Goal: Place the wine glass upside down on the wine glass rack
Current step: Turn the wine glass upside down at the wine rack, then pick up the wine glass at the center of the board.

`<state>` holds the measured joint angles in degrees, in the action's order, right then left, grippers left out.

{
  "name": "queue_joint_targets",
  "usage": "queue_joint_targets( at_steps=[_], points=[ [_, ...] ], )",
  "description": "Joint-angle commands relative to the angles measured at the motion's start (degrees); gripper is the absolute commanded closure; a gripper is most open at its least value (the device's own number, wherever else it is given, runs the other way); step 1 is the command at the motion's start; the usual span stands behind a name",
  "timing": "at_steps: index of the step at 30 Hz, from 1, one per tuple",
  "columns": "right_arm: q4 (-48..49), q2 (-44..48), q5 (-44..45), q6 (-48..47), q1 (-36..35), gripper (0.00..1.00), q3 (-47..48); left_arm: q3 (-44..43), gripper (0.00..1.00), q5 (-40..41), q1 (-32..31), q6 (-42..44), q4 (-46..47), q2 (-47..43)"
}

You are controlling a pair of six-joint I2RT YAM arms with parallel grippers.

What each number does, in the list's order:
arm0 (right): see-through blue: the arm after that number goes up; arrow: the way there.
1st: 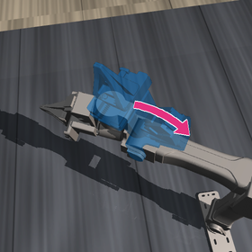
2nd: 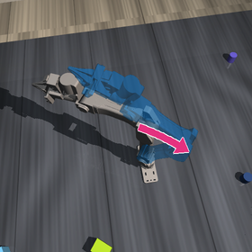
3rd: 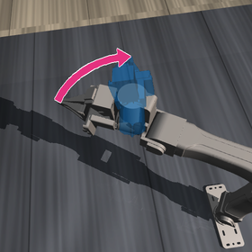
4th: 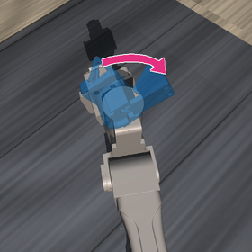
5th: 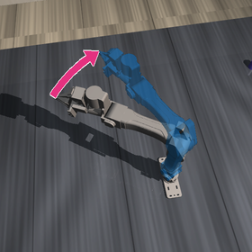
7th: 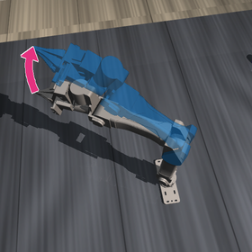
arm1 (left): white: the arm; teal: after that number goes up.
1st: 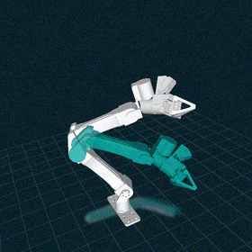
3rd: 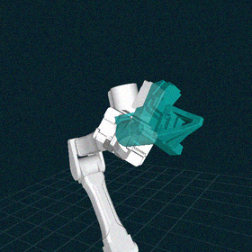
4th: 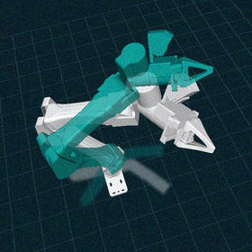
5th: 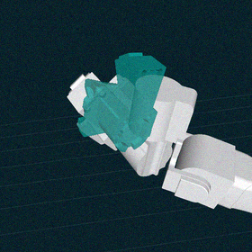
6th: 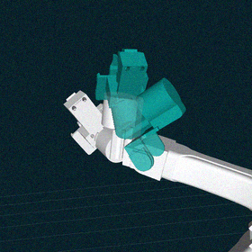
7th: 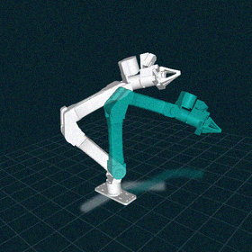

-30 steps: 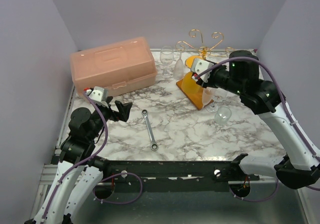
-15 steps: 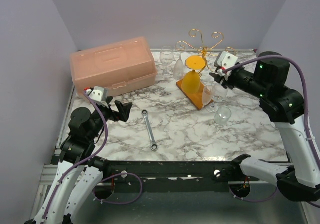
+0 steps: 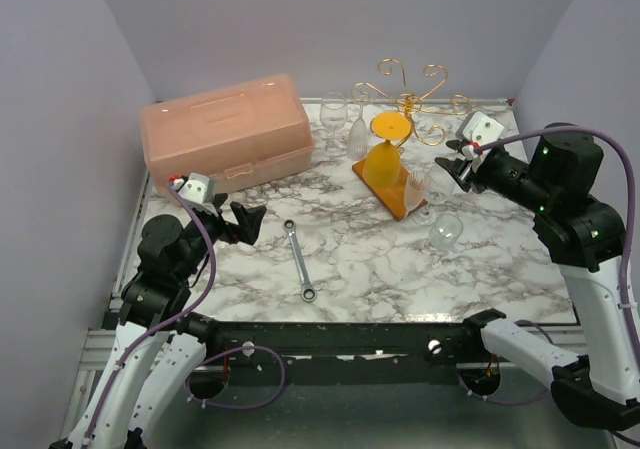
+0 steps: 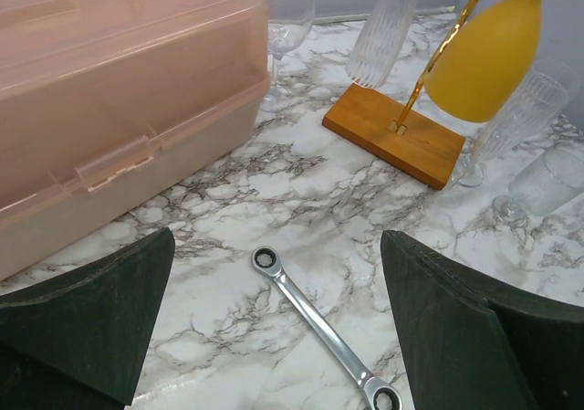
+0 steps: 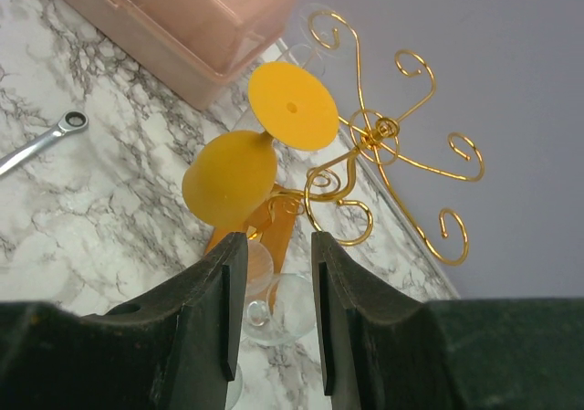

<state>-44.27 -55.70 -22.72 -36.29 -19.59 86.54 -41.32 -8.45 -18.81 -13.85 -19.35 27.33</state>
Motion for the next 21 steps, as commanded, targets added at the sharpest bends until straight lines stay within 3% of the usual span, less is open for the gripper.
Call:
queue_joint_targets(
  at_steps=[1,21],
  points=[
    [2.1,2.1,-2.1,3.1,2.3,0.60,-2.4,0.7,0.01,-1.4,0.4,-0.6,1.1,-0.3],
    [4.0,4.9,-4.6,12.5,12.5,0.60,-7.0,0.5,0.02,-2.4,0.3,-0.7,1.0,-0.1]
  ],
)
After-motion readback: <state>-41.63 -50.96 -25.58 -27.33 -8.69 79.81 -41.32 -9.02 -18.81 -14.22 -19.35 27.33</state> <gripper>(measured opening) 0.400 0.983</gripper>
